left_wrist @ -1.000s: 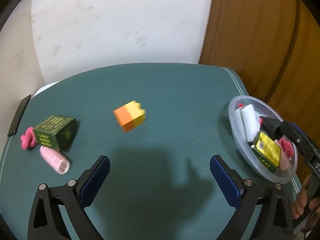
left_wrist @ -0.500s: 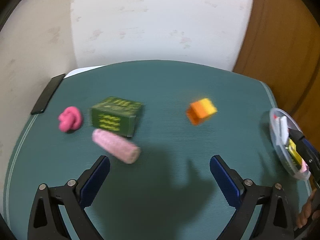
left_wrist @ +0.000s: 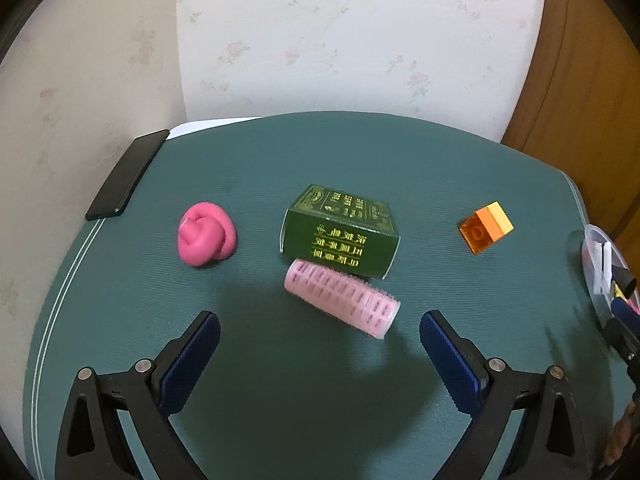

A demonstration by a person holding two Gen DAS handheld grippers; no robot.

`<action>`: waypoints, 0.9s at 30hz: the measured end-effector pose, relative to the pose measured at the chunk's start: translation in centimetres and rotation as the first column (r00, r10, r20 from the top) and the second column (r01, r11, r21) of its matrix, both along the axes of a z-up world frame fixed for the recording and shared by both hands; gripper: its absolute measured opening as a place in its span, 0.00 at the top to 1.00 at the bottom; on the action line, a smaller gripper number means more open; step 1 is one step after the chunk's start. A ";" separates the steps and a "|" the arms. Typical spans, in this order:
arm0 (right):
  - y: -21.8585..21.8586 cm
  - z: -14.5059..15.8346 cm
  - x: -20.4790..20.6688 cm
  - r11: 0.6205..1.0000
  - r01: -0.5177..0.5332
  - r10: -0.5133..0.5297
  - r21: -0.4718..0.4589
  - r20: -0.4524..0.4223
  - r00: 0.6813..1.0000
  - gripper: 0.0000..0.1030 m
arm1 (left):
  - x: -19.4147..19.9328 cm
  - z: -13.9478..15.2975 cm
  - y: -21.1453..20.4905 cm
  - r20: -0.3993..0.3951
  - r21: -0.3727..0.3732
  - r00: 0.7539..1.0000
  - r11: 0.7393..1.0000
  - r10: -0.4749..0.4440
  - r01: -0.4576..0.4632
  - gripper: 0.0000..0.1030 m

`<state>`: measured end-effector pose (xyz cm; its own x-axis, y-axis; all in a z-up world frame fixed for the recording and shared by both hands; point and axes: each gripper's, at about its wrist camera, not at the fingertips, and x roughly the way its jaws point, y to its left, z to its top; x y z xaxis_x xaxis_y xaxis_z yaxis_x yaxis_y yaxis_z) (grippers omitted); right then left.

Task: Organize objects
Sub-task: 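Close the left tool around the pink mesh roller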

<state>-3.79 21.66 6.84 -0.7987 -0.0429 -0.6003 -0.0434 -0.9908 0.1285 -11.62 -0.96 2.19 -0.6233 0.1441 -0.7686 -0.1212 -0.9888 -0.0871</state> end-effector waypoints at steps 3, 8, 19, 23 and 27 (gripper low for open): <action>-0.7 -0.3 -0.4 1.000 -0.021 0.021 -0.014 0.017 1.000 0.30 | -0.6 0.0 0.1 0.000 0.011 0.999 0.999 -0.037 0.037 0.01; -1.5 -0.8 -0.9 0.999 -0.045 0.046 -0.027 0.043 0.998 0.30 | -1.5 -0.6 1.2 0.002 -0.003 0.994 0.994 -0.106 0.106 0.01; -2.2 -1.4 -2.2 0.996 -0.065 0.071 -0.067 0.085 0.994 0.30 | -3.0 -2.0 1.8 0.035 -0.044 0.989 0.988 -0.145 0.147 0.23; -2.5 -1.6 -2.7 0.994 -0.072 0.080 -0.080 0.099 0.992 0.30 | -2.6 -1.9 1.9 0.033 -0.050 0.988 0.987 -0.154 0.155 0.25; -3.2 -1.7 -3.2 0.993 -0.088 0.096 -0.081 0.105 0.990 0.30 | -1.9 -1.5 1.8 0.025 -0.058 0.987 0.985 -0.160 0.161 0.25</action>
<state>-7.03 18.47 5.13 -0.7195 -0.1619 -0.6754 0.0296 -0.9787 0.2031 -13.57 0.88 0.64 -0.5803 0.1945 -0.7909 -0.2775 -0.9602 -0.0325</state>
